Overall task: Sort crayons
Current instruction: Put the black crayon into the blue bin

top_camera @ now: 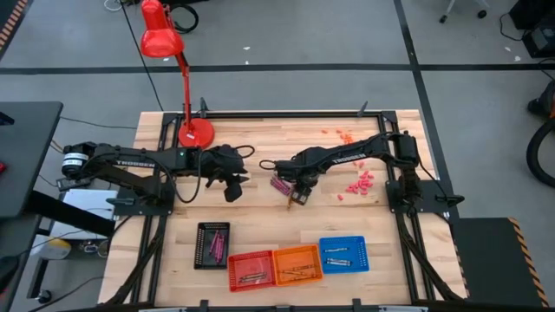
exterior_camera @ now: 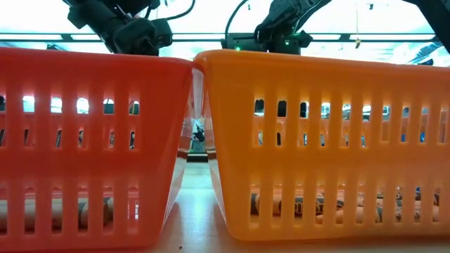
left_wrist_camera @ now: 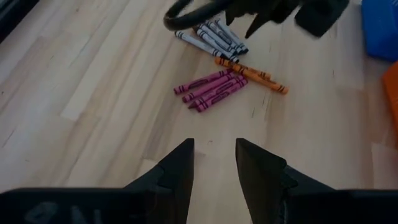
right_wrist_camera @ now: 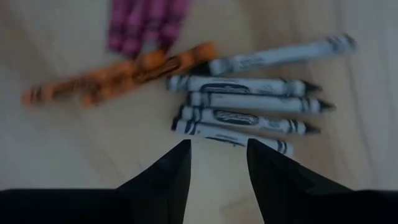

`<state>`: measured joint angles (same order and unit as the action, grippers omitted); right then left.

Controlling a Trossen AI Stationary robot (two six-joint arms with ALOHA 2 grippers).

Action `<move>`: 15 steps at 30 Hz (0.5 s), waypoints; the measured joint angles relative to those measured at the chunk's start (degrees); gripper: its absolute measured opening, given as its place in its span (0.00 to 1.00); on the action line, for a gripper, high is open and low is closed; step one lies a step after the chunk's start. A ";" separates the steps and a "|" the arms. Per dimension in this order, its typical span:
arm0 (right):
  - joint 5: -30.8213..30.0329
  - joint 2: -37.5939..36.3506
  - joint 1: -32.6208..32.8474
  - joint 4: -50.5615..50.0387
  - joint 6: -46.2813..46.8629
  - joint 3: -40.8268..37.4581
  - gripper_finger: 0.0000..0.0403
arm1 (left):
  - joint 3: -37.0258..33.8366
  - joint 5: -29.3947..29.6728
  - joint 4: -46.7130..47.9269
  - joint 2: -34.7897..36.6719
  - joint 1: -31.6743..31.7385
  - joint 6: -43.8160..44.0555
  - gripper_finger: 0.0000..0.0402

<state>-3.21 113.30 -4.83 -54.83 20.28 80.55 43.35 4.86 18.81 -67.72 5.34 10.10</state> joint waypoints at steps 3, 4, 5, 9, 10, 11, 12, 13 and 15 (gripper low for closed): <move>1.27 0.00 -0.48 -0.11 -13.28 0.00 0.40 | 0.00 0.00 0.76 0.00 0.00 -1.69 0.32; 1.25 0.00 -0.58 -0.13 -17.44 0.00 0.40 | 0.00 0.00 1.20 0.00 0.00 -2.01 0.32; 1.25 0.00 -0.67 -0.34 -21.31 0.00 0.40 | 0.00 0.00 1.56 0.00 0.00 -2.16 0.32; 1.34 0.00 -0.65 -0.63 -34.32 0.00 0.40 | 0.00 0.00 1.79 0.00 0.00 -2.13 0.32; 1.34 0.00 -0.62 -0.63 -37.36 0.00 0.40 | 0.00 0.00 1.77 0.00 0.00 -2.05 0.32; 1.34 0.00 -0.62 -0.63 -40.38 0.00 0.40 | 0.00 0.00 1.77 0.00 0.00 -2.01 0.32; 1.34 0.00 -0.62 -0.63 -43.13 0.00 0.40 | 0.00 0.00 1.77 0.00 0.00 -1.99 0.32; 1.34 0.00 -0.62 -0.53 -45.65 0.00 0.40 | 0.00 0.00 1.77 0.00 0.00 -1.97 0.32; 1.60 0.00 -0.62 -0.26 -49.36 0.00 0.40 | 0.00 0.00 1.75 0.00 0.00 -1.91 0.32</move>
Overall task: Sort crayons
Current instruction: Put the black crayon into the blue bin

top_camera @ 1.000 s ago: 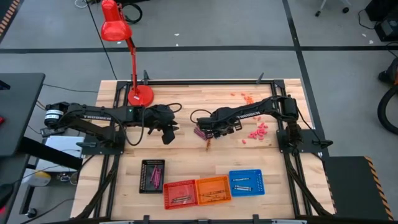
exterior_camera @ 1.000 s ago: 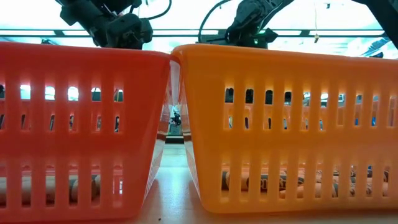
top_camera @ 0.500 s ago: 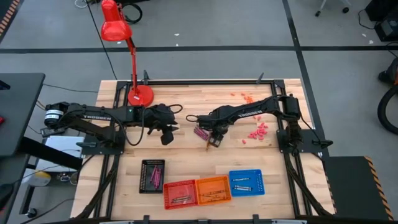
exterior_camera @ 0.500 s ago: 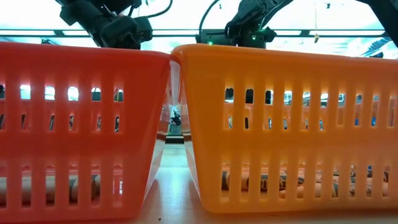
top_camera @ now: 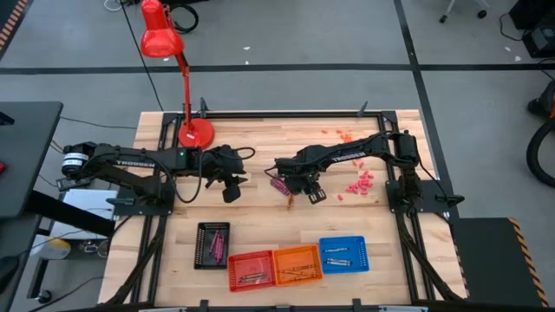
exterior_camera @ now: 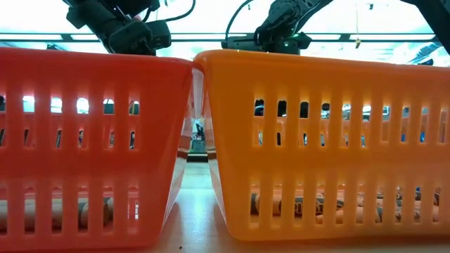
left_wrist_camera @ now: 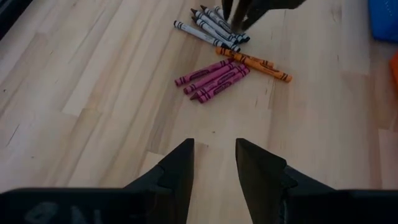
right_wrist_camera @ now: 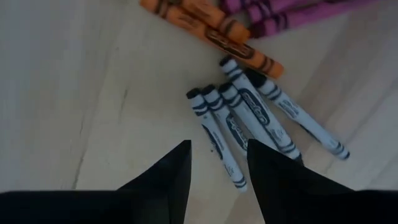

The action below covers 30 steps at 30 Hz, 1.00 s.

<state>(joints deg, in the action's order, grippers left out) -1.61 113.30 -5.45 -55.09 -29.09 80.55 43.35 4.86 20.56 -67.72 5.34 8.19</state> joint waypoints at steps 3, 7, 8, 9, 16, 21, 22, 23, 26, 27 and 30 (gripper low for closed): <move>1.33 0.00 -0.29 0.01 -3.70 0.00 0.40 | 0.00 0.00 -0.19 0.00 0.00 1.69 0.32; 3.08 0.00 -1.07 0.19 -5.41 0.00 0.40 | 0.00 0.00 -0.22 0.00 -0.02 5.90 0.32; 3.15 0.00 -1.27 0.24 -5.35 0.00 0.40 | 0.00 0.00 -0.25 0.00 -0.05 6.41 0.32; 3.14 0.00 -1.46 0.27 -5.35 0.00 0.40 | 0.00 0.00 -0.29 0.00 -0.09 6.51 0.32; 3.55 0.00 -2.21 0.83 -5.02 0.00 0.40 | 0.00 0.00 -1.49 0.00 -0.07 5.70 0.32; 5.75 0.00 -2.19 0.62 -5.15 0.00 0.40 | 0.00 0.00 -1.49 0.00 -0.07 6.01 0.32; 5.74 0.00 -2.19 0.83 -5.17 0.00 0.40 | 0.00 0.00 -1.49 0.00 -0.07 6.03 0.32; 5.76 0.00 -2.19 1.01 -5.17 0.00 0.40 | 0.00 0.00 -1.49 0.00 -0.07 6.04 0.32; 6.60 0.00 -2.34 2.44 -5.13 -1.12 0.40 | 0.00 0.00 -1.49 0.00 -0.07 6.10 0.32; 6.95 0.00 -2.36 2.84 -5.02 -1.91 0.40 | 0.00 0.00 -1.49 0.00 -0.07 6.24 0.32; 6.86 0.00 -2.14 3.19 -5.04 -3.64 0.40 | 0.00 0.00 -1.49 0.00 -0.07 6.94 0.32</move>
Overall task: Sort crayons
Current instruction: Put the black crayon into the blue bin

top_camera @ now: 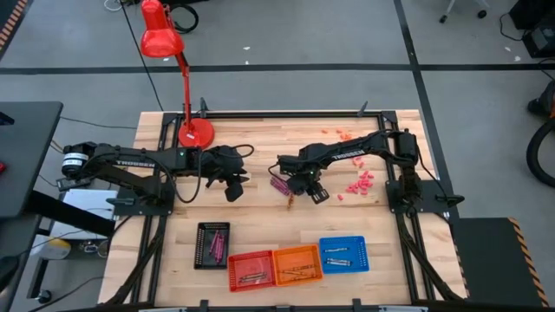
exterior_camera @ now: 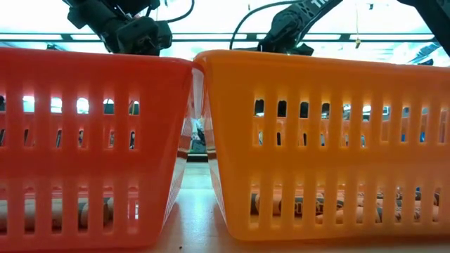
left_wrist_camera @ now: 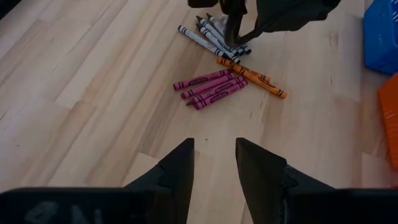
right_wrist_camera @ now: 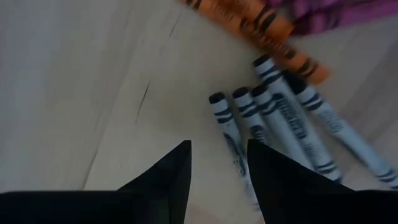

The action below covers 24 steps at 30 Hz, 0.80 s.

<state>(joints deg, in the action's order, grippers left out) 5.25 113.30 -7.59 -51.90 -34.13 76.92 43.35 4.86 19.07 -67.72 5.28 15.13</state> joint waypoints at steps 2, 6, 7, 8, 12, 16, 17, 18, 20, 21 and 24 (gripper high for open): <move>-1.39 0.00 0.42 -0.05 0.00 -0.59 0.40 | 0.00 0.00 0.00 0.00 0.00 0.74 0.32; -2.42 0.00 0.70 1.64 -0.04 -1.42 0.40 | 0.00 0.00 0.01 0.00 0.00 0.79 0.32; -2.42 0.00 0.70 2.19 -0.04 -1.67 0.40 | 0.00 0.00 0.02 0.00 0.00 0.77 0.32; -2.37 0.00 0.69 2.63 -0.04 -1.89 0.40 | 0.00 0.00 0.02 0.00 0.00 0.77 0.32; -1.93 -0.24 0.44 3.52 -0.04 -2.80 0.39 | 0.00 0.00 0.02 0.00 0.00 0.79 0.32; -0.07 -0.39 0.11 3.92 -0.06 -3.61 0.33 | 0.00 0.00 0.02 0.00 0.00 0.79 0.32; -0.11 -0.39 0.13 3.93 -0.11 -3.71 0.31 | 0.00 0.00 0.02 0.00 0.00 0.79 0.32; 0.01 -0.37 0.15 3.88 -0.12 -3.75 0.28 | 0.00 0.00 0.02 0.00 0.00 0.79 0.32; 0.34 -0.37 0.11 3.89 -0.09 -3.77 0.22 | 0.00 0.00 0.02 0.00 0.00 0.79 0.32; 0.45 -0.35 0.12 3.87 -0.10 -3.79 0.19 | 0.00 0.00 0.02 0.00 0.00 0.81 0.32; 0.66 -0.31 0.15 3.69 0.02 -3.81 0.10 | 0.00 0.00 0.02 0.00 0.00 0.96 0.32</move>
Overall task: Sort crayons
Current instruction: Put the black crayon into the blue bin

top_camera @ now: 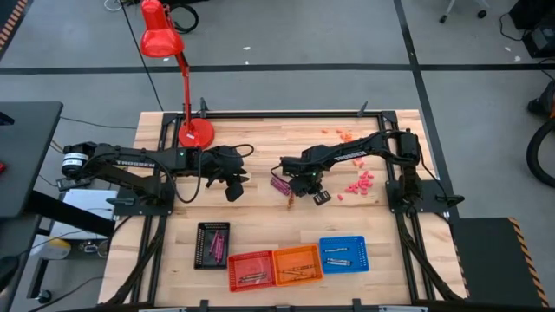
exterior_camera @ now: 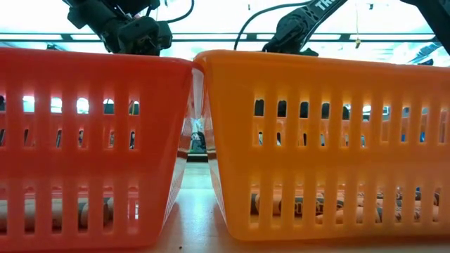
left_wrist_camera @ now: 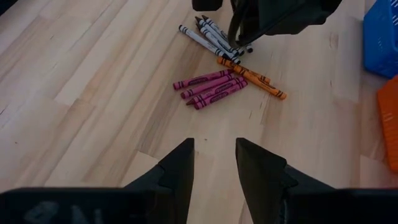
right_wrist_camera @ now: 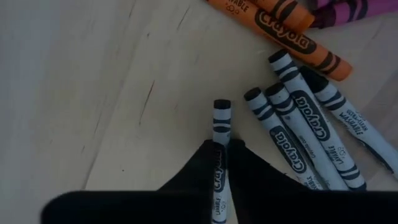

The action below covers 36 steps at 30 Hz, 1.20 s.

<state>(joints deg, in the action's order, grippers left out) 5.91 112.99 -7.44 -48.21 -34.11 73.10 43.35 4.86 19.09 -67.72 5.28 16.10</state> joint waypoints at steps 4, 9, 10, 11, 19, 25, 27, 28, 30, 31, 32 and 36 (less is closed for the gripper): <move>-0.04 0.02 0.02 0.05 0.02 0.00 0.03 | 0.00 0.00 0.00 0.00 0.00 -0.26 0.32; -0.06 0.13 0.02 -0.17 2.32 0.53 0.06 | 0.00 0.02 0.02 0.00 0.00 -0.24 0.32; -0.08 0.26 0.02 -0.64 2.85 0.96 0.07 | 0.00 0.01 0.02 0.00 0.00 -0.24 0.32; -0.08 0.38 0.04 -1.21 3.31 1.52 0.08 | 0.00 0.00 0.02 0.00 0.00 -0.24 0.32; -2.90 -1.07 0.76 -8.45 4.82 8.16 0.08 | 0.02 0.02 2.04 -0.01 0.01 -3.32 0.32; -2.88 -5.94 2.32 -10.12 10.98 10.22 0.08 | 0.02 0.02 3.02 -0.02 0.02 -6.30 0.32; -2.86 -7.99 3.17 -10.31 13.80 10.28 0.08 | 0.02 0.04 3.02 -0.02 0.07 -6.88 0.32; -2.78 -8.93 3.68 -10.41 15.25 10.34 0.08 | 0.02 0.04 2.96 -0.02 0.16 -7.04 0.32; -1.63 -10.43 4.73 -10.72 18.08 10.36 0.08 | 0.02 0.05 2.62 -0.02 0.45 -7.65 0.32; -1.13 -11.10 5.34 -10.75 19.57 10.36 0.08 | 0.02 0.04 2.33 -0.02 0.65 -7.89 0.32; -0.45 -11.74 5.99 -10.72 21.10 10.36 0.08 | 0.02 0.07 2.12 -0.02 0.83 -7.98 0.32; 4.12 -13.07 9.11 -10.70 27.13 10.36 0.08 | 0.02 0.07 1.66 -0.02 2.21 -8.00 0.32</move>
<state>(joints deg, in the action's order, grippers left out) 10.02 99.91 1.66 -58.92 -6.98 83.46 43.38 4.93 20.75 -67.75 7.49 8.10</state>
